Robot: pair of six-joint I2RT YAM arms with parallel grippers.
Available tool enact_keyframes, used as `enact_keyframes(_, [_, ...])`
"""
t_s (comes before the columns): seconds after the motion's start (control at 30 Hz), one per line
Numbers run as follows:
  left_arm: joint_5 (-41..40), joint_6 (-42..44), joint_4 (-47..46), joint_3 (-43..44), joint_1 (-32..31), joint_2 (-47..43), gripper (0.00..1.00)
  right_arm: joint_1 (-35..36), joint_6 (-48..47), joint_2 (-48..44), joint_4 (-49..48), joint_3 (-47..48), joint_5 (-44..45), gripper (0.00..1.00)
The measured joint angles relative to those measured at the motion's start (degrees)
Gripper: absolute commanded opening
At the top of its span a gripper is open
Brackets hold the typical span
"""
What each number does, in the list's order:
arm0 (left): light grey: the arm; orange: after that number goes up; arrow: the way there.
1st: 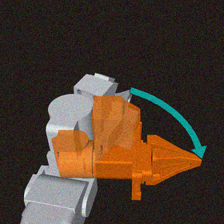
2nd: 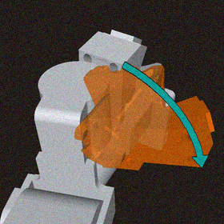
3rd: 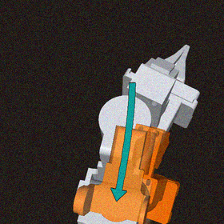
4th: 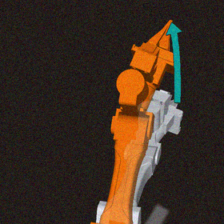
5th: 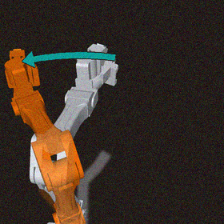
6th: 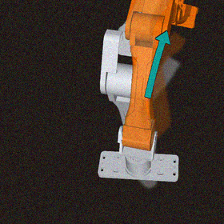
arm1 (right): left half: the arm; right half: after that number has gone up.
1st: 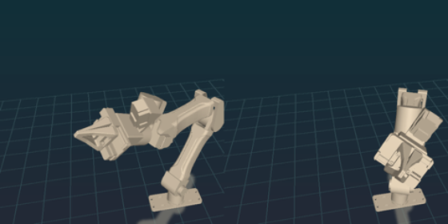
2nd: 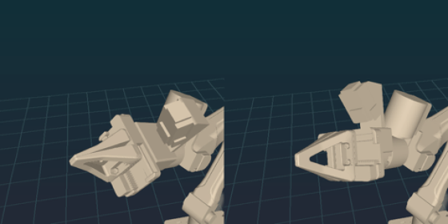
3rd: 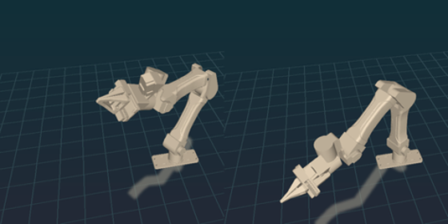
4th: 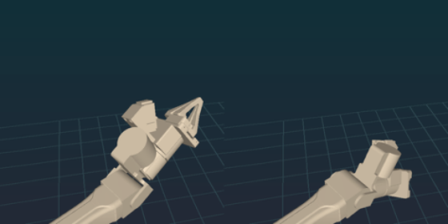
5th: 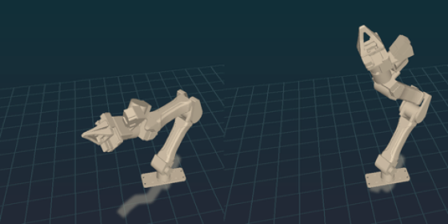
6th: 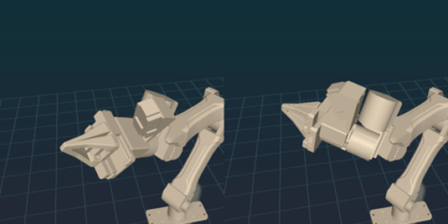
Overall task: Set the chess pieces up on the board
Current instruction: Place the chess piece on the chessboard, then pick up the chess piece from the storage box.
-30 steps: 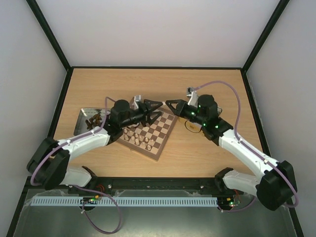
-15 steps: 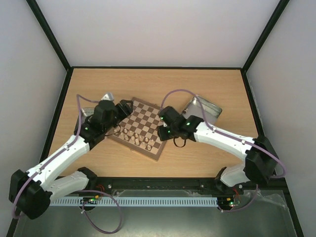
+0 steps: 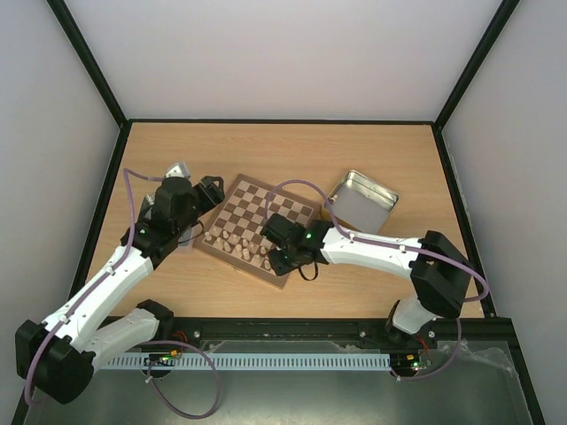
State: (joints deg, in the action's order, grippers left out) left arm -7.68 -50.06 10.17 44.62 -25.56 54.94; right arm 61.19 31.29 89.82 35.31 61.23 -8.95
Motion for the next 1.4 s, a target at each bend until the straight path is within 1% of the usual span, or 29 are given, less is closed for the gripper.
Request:
enact_keyframes(0.3, [3.65,-0.55,-0.02,-2.89,1.81,0.04,0.77,0.33,0.22,2.97,-1.92,-0.11,-0.28,0.10])
enact_keyframes(0.43, [4.52,-0.55,-0.07,-2.91,2.38,0.02,0.77,0.42,0.24,4.42,-2.56,-0.11,-0.37,0.16])
enact_keyframes(0.57, [4.76,-0.55,-0.11,-2.99,2.75,-0.09,0.78,0.50,0.04,4.83,-2.54,-0.11,-0.52,0.27])
enact_keyframes(0.67, [4.98,-0.55,-0.15,-3.28,2.89,-0.17,0.78,0.61,0.00,4.79,-2.36,-0.11,-0.09,0.31])
enact_keyframes(0.73, [5.25,-0.55,-0.17,-3.48,2.97,-0.17,0.78,0.68,0.09,4.59,-1.99,0.02,0.33,0.31])
enact_keyframes(0.87, [5.66,-0.52,-0.20,-3.48,3.13,-0.17,0.78,0.70,0.46,2.56,-0.28,0.59,1.99,0.31])
enact_keyframes(1.03, [6.71,0.44,-0.33,-3.48,3.19,-0.17,0.78,-1.03,1.44,-5.68,0.92,1.53,7.82,0.31])
enact_keyframes(1.07, [7.28,0.98,-0.48,-3.48,3.26,-0.17,0.78,-2.91,1.55,-8.13,0.81,1.49,8.79,0.32])
enact_keyframes(1.13, [8.33,2.08,-0.90,-3.48,3.37,-0.17,0.78,-9.25,1.53,-12.57,-0.24,0.98,11.41,0.33])
enact_keyframes(1.23, [9.94,3.45,-1.64,-3.48,3.37,0.04,0.78,-19.58,0.74,-15.89,-3.10,-0.87,14.73,0.33])
enact_keyframes(1.3, [11.13,4.28,-2.08,-3.39,3.37,0.66,0.78,-26.21,-0.26,-15.56,-5.18,-2.40,15.82,0.31])
enact_keyframes(1.4, [12.50,5.18,-1.99,-2.91,3.37,2.01,0.78,-34.80,-1.25,-12.04,-7.93,-3.85,13.90,0.28])
